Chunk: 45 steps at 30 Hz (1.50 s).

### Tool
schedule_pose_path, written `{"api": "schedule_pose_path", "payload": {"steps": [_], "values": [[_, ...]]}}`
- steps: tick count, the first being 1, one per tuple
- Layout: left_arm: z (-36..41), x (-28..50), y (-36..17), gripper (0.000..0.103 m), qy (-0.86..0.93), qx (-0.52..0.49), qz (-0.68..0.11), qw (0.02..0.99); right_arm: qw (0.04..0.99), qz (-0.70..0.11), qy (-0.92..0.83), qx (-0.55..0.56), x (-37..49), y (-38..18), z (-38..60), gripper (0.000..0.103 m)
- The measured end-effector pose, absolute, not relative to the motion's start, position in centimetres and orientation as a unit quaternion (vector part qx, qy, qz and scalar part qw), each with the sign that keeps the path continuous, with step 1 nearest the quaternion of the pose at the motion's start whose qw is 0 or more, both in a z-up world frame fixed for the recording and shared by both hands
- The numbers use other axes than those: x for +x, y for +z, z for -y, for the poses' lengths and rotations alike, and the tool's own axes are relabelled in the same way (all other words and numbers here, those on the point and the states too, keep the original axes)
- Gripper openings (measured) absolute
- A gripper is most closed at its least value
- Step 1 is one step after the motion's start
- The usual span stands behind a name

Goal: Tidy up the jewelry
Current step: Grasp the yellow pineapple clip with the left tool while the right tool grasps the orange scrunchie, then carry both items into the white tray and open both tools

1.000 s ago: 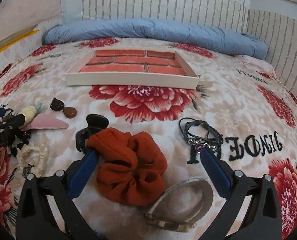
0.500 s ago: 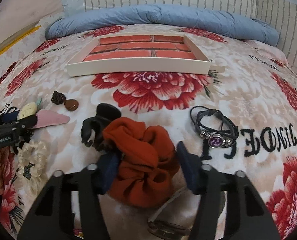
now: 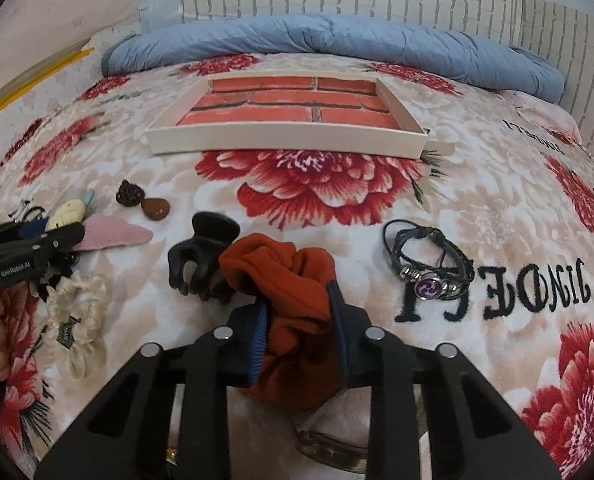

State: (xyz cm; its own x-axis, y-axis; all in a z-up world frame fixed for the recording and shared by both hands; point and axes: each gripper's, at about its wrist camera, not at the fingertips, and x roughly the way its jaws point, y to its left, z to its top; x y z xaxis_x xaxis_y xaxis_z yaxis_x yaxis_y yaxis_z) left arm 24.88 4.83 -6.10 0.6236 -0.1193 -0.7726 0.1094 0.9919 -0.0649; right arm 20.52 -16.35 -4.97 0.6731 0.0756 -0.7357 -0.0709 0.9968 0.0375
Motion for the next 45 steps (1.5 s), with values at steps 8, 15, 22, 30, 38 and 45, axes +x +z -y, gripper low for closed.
{"api": "schedule_pose_path", "payload": {"steps": [8,15,22,30,38,45], "values": [[-4.8,24.6,-3.8,0.055,-0.063,-0.008,-0.405,0.912,0.922,-0.383,0.051,0.03,21.2,-3.2,17.9,0.027],[-5.3,26.7,-0.9,0.055,-0.06,-0.019,-0.383,0.922,0.927,-0.365,0.067,0.056,23.7,-0.7,19.4,0.027],[-4.3,32.0,1.2,0.055,-0.067,-0.027,-0.373,0.925,0.937,-0.343,0.064,0.036,29.1,1.5,20.0,0.027],[-1.6,40.9,2.9,0.055,-0.07,-0.024,-0.373,0.925,0.94,-0.333,0.064,0.021,38.4,3.0,20.8,0.027],[0.1,50.6,2.0,0.055,-0.051,-0.031,-0.402,0.913,0.936,-0.348,0.051,-0.01,48.2,2.4,21.1,0.027],[1.6,55.8,-1.2,0.055,-0.044,-0.036,-0.438,0.897,0.925,-0.377,0.048,-0.019,53.4,0.5,20.5,0.027]]}}
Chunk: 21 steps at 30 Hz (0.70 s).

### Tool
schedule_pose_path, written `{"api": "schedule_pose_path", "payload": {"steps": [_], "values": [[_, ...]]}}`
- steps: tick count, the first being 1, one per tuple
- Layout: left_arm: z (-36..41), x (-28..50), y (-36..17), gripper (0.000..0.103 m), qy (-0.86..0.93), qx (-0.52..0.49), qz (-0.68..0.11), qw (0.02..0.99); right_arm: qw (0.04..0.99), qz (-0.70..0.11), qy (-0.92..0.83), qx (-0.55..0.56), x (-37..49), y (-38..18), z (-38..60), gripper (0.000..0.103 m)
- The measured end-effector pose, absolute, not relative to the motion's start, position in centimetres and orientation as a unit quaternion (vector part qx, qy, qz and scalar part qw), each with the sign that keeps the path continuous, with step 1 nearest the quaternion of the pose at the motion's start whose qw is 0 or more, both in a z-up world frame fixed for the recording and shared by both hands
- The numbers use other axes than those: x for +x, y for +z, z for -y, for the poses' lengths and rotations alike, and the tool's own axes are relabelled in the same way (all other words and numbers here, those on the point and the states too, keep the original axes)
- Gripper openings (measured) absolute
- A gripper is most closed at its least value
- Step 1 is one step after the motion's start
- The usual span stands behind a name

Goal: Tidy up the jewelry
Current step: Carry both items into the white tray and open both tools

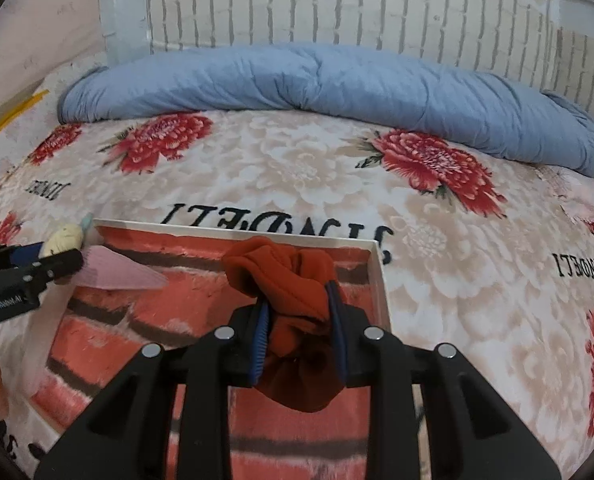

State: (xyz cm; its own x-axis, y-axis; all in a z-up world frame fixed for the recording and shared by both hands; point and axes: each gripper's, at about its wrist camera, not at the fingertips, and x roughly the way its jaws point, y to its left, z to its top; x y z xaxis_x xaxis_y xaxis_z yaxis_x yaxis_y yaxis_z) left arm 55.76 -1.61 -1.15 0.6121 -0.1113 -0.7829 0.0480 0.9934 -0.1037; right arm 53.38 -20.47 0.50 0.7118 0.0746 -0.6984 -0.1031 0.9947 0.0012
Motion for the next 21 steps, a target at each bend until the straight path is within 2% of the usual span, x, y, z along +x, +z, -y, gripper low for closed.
{"api": "schedule_pose_path", "payload": {"steps": [10,21], "values": [[3.7,59.7,-4.6,0.055,-0.029,-0.011,-0.469,0.883,0.904,-0.422,0.033,-0.054,57.9,-3.0,19.2,0.027],[4.5,61.1,-4.6,0.056,-0.022,0.022,-0.472,0.881,0.887,-0.458,0.031,-0.049,60.3,-4.8,19.0,0.028]]}}
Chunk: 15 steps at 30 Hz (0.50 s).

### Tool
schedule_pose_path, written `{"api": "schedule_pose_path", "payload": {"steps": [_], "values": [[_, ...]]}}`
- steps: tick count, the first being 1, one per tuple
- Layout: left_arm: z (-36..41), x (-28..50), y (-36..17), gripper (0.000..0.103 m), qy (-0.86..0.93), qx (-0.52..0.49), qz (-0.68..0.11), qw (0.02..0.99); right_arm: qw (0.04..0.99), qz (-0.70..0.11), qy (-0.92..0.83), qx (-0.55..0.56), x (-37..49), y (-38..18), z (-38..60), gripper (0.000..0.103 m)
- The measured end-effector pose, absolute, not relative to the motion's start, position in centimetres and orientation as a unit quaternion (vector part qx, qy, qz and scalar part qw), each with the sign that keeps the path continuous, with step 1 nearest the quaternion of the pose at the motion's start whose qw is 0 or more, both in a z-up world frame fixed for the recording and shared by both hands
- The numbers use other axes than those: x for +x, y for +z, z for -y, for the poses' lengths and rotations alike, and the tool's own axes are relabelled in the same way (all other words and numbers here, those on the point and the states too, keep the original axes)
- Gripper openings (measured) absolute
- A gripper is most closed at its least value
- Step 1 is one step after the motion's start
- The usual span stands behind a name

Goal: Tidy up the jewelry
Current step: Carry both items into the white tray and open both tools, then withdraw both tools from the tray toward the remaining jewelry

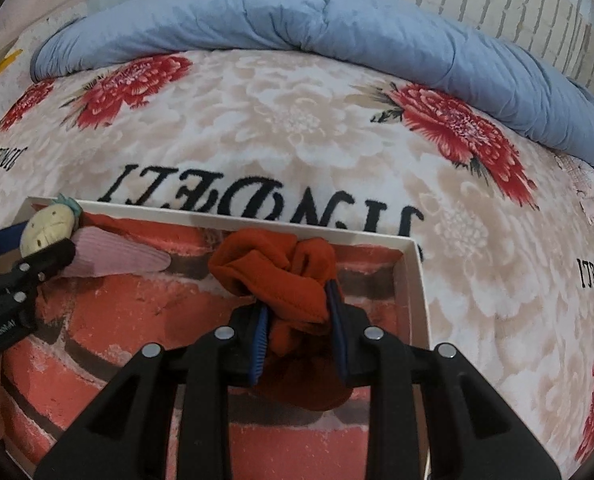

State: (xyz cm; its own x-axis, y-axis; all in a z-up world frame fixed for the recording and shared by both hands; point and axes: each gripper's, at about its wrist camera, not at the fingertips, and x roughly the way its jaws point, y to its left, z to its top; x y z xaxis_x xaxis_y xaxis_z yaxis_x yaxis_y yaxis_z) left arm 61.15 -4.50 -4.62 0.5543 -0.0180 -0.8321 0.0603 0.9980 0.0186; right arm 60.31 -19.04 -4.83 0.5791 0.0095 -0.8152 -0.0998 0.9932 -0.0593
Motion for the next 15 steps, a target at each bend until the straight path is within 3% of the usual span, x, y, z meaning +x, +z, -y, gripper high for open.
{"api": "schedule_pose_path", "payload": {"steps": [3,5,8,13,15], "values": [[4.5,61.1,-4.6,0.058,-0.024,0.022,-0.472,0.881,0.887,-0.459,0.033,-0.042,60.3,-4.9,19.1,0.031],[4.5,61.0,-4.6,0.059,-0.025,0.025,-0.474,0.88,0.889,-0.455,0.034,-0.034,60.0,-4.5,19.4,0.049],[4.6,60.5,-4.1,0.076,-0.024,0.023,-0.475,0.879,0.891,-0.452,0.04,-0.031,59.4,-3.8,19.6,0.056],[5.1,59.1,-1.9,0.083,-0.04,0.022,-0.463,0.885,0.897,-0.439,0.054,-0.009,57.8,-1.4,20.4,0.067],[5.0,57.7,-0.2,0.093,-0.053,0.018,-0.449,0.892,0.904,-0.425,0.055,-0.009,56.6,0.3,20.8,0.077]]}}
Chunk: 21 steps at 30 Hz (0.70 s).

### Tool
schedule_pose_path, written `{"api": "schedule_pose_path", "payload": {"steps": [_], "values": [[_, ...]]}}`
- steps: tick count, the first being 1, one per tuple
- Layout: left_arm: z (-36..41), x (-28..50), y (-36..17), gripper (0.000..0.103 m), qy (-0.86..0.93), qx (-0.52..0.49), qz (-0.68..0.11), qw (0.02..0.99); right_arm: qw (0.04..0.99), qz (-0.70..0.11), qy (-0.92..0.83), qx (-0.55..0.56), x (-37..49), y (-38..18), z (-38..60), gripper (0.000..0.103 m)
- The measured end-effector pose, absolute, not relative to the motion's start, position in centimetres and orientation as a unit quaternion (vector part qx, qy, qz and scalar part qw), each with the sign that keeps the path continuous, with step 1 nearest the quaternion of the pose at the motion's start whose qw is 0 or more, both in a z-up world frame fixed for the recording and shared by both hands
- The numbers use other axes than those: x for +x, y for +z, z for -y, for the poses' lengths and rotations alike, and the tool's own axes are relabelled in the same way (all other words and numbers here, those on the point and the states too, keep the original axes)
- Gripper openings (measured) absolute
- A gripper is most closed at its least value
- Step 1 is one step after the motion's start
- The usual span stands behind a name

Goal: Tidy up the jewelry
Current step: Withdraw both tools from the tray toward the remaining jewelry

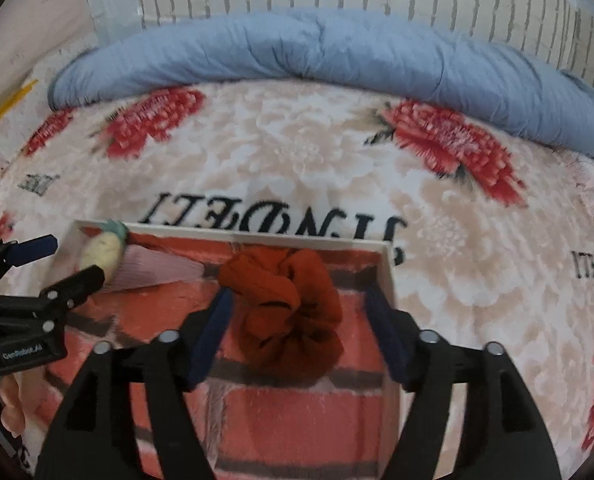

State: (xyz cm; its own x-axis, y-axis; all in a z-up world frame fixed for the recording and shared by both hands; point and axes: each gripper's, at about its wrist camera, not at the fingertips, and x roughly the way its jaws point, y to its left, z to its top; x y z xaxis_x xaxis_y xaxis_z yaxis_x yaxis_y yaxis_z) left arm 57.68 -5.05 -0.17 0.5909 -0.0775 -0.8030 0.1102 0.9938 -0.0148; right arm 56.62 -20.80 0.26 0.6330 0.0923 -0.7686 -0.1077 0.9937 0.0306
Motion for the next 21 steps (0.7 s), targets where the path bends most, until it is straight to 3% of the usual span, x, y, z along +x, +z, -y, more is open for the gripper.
{"api": "schedule_pose_path", "payload": {"steps": [2,4,15,21], "values": [[4.8,56.1,1.4,0.098,-0.064,0.018,-0.433,0.899,0.912,-0.406,0.051,-0.017,55.1,1.6,21.0,0.088],[4.3,54.9,2.6,0.098,-0.068,0.019,-0.427,0.901,0.919,-0.391,0.05,-0.024,53.4,2.8,21.1,0.09],[-3.2,46.5,9.3,0.098,-0.051,-0.016,-0.389,0.92,0.931,-0.364,0.027,-0.017,44.7,6.7,23.1,0.095],[-5.9,42.4,10.0,0.098,-0.03,-0.005,-0.388,0.921,0.935,-0.353,0.008,0.021,40.3,7.9,24.1,0.096]]}}
